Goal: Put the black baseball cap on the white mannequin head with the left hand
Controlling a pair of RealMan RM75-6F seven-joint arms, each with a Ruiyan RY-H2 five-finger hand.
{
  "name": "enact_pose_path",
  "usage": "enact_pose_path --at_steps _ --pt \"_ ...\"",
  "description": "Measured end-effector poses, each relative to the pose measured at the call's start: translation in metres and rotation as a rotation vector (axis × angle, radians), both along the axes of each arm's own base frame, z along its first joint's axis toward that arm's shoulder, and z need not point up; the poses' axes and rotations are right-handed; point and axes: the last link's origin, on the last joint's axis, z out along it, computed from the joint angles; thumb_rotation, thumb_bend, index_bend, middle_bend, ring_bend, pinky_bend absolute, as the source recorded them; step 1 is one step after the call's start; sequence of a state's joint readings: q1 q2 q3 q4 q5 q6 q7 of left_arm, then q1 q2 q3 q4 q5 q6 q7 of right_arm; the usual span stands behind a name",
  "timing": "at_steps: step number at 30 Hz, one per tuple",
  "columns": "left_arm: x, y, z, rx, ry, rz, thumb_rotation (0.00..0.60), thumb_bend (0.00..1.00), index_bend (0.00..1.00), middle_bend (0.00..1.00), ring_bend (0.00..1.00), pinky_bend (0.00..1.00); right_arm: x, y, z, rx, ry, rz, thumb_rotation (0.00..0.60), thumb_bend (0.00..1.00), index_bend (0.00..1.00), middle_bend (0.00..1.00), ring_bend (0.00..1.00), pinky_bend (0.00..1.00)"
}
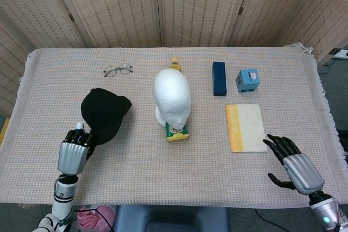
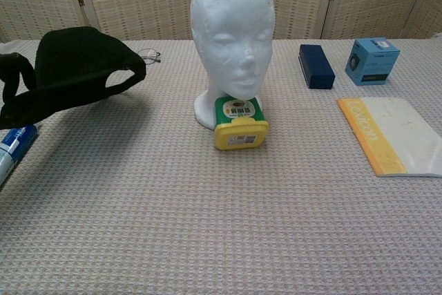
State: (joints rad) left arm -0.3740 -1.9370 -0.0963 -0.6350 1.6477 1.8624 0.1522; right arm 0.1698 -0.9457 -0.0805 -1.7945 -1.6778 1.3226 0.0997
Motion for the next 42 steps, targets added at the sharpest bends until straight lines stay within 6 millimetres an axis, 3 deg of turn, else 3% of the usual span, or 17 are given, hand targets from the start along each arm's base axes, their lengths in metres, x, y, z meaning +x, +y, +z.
enact_pose_path --at_steps 24,34,42 --pt "0.029 0.014 0.064 0.137 0.191 -0.127 0.6 0.49 0.64 0.74 0.54 0.56 0.001 0.007 0.007 -0.014 -0.02 0.022 0.6 0.24 0.0 0.0 0.0 0.0" --pt "0.05 0.04 0.11 0.161 0.282 -0.162 0.6 0.49 0.63 0.74 0.53 0.56 0.001 0.005 0.004 -0.026 -0.009 0.012 0.6 0.24 0.0 0.0 0.0 0.0" --pt "0.068 0.061 0.124 0.16 0.314 -0.183 0.6 0.49 0.63 0.74 0.53 0.56 0.001 0.0 -0.001 -0.02 0.002 -0.008 0.6 0.24 0.0 0.0 0.0 0.0"
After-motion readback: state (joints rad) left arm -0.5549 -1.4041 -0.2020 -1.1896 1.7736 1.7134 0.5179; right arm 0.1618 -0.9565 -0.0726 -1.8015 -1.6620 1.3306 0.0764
